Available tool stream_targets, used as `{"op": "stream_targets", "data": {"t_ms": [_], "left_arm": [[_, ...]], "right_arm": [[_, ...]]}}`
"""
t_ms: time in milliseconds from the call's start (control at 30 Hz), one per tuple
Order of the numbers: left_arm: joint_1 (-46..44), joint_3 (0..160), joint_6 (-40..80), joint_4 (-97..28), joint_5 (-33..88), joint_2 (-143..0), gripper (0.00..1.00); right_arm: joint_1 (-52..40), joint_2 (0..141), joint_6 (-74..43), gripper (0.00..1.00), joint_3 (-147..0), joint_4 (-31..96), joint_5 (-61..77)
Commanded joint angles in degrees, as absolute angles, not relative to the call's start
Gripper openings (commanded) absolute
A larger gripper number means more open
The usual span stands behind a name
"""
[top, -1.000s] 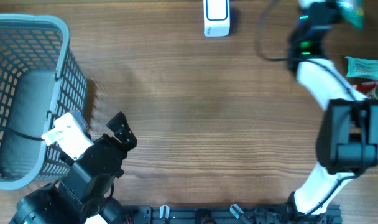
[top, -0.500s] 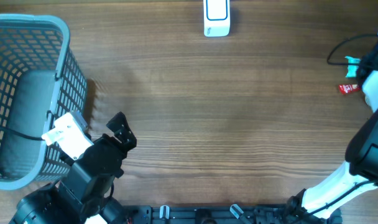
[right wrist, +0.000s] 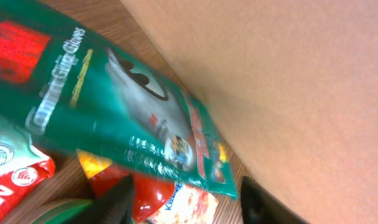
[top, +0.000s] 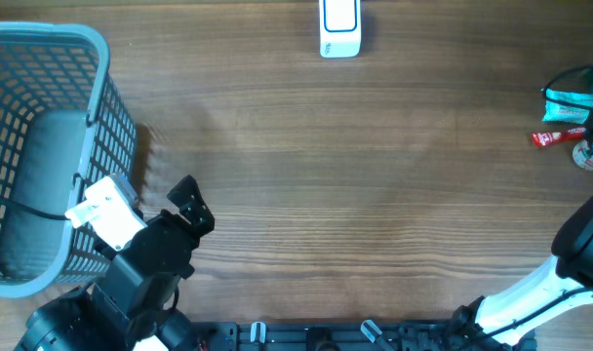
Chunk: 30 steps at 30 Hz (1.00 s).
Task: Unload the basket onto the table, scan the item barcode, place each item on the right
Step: 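Carry the 3M pack off the table to the right and release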
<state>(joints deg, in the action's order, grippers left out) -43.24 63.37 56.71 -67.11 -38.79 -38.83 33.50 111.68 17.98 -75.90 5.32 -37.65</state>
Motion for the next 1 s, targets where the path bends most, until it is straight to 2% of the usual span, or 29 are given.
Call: {"op": "stream_targets", "data": {"t_ms": [0,100,200,267,433,533,633,800,967], "left_arm": [[-43.55,63.40,57.45,-67.16,-40.14,-39.11,1.00],[-43.55,63.40,57.45,-67.16,-40.14,-39.11,1.00],[-43.55,63.40,57.45,-67.16,-40.14,-39.11,1.00],[-43.55,63.40,57.45,-67.16,-40.14,-39.11,1.00],[-43.57,63.40,57.45,-67.16,-40.14,-39.11,1.00],[-43.55,63.40,57.45,-67.16,-40.14,-39.11,1.00],[-43.55,63.40,57.45,-67.16,-40.14,-39.11,1.00],[-43.55,63.40,57.45,-67.16,-40.14,-39.11,1.00],[-43.55,63.40,57.45,-67.16,-40.14,-39.11,1.00]], "right_arm": [[30.92,104.31,11.18,0.83,-76.29,5.96,-35.92],[28.32,98.94,2.57,0.99,-76.29,8.64,-35.92],[22.15,90.59,-8.38,0.99,-76.29,15.99,-32.95],[19.07,86.65,-9.69,1.00,-76.29,18.96,-26.94],[11.97,74.37,-15.38,1.00,-76.29,24.86,-5.13],[9.54,65.73,-15.68,1.00,-76.29,26.09,12.16],[9.17,58.96,-20.36,1.00,-76.29,28.32,21.47],[9.17,51.55,-30.59,1.00,-76.29,33.98,22.74],[9.19,50.41,-31.81,1.00,-76.27,42.59,18.85]]}}
